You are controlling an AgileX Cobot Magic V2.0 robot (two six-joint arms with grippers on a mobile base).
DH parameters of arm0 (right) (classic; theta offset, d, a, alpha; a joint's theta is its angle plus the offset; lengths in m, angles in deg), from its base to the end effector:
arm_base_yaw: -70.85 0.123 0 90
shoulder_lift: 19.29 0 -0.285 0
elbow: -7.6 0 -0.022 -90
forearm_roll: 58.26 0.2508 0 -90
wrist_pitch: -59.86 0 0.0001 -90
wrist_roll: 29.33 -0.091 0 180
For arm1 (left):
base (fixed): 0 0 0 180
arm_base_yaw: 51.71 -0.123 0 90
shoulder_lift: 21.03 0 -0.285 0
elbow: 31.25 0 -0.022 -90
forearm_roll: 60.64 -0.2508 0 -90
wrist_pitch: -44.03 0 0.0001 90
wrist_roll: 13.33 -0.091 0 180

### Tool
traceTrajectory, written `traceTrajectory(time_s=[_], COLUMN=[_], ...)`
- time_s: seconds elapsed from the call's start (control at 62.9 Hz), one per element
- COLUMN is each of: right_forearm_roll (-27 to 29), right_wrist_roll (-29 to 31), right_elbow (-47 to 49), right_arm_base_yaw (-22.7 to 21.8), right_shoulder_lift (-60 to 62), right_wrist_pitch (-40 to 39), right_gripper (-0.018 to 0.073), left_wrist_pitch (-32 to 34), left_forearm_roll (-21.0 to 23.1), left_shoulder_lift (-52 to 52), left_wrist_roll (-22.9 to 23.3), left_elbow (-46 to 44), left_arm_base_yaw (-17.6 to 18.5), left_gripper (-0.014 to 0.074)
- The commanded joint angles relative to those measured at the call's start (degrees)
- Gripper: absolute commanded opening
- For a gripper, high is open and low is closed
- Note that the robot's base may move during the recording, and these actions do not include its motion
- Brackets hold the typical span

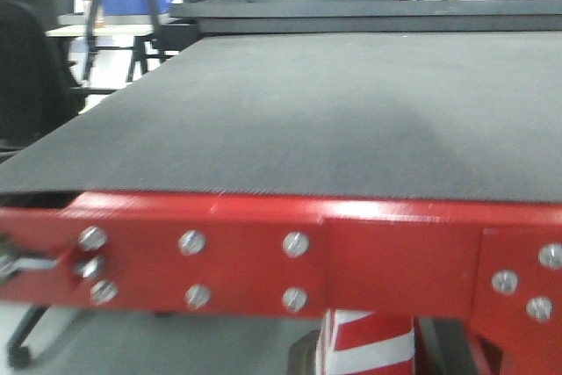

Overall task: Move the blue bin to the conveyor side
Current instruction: 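Hold the blue bin while driving to the black conveyor table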

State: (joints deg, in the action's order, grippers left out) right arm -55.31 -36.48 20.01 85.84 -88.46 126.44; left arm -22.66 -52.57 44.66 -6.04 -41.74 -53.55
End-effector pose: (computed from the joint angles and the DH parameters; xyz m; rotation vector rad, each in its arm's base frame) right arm 0.1653 0.0487 0.4952 -0.1534 2.1599 0.2861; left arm 0.1531 -0.0068 0.4965 -0.1522 2.1215 -0.2268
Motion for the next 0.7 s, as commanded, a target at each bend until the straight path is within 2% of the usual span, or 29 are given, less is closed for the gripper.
traceTrajectory(time_s=[0.0,0.684], right_forearm_roll=[-4.36,-4.36], right_wrist_roll=[1.29,1.29], right_elbow=[0.87,0.87], right_arm_base_yaw=[-0.43,-0.43], right_shoulder_lift=[1.37,1.37], right_wrist_pitch=[-5.61,-5.61], right_gripper=[-0.0089,-0.0089], left_wrist_pitch=[6.08,6.08], left_forearm_roll=[-2.52,-2.64], left_shoulder_lift=[-0.97,-0.97], left_wrist_roll=[-0.64,-0.64], left_elbow=[-0.91,-0.91], left_arm_base_yaw=[-0.04,-0.04], left_gripper=[-0.0018,-0.0018])
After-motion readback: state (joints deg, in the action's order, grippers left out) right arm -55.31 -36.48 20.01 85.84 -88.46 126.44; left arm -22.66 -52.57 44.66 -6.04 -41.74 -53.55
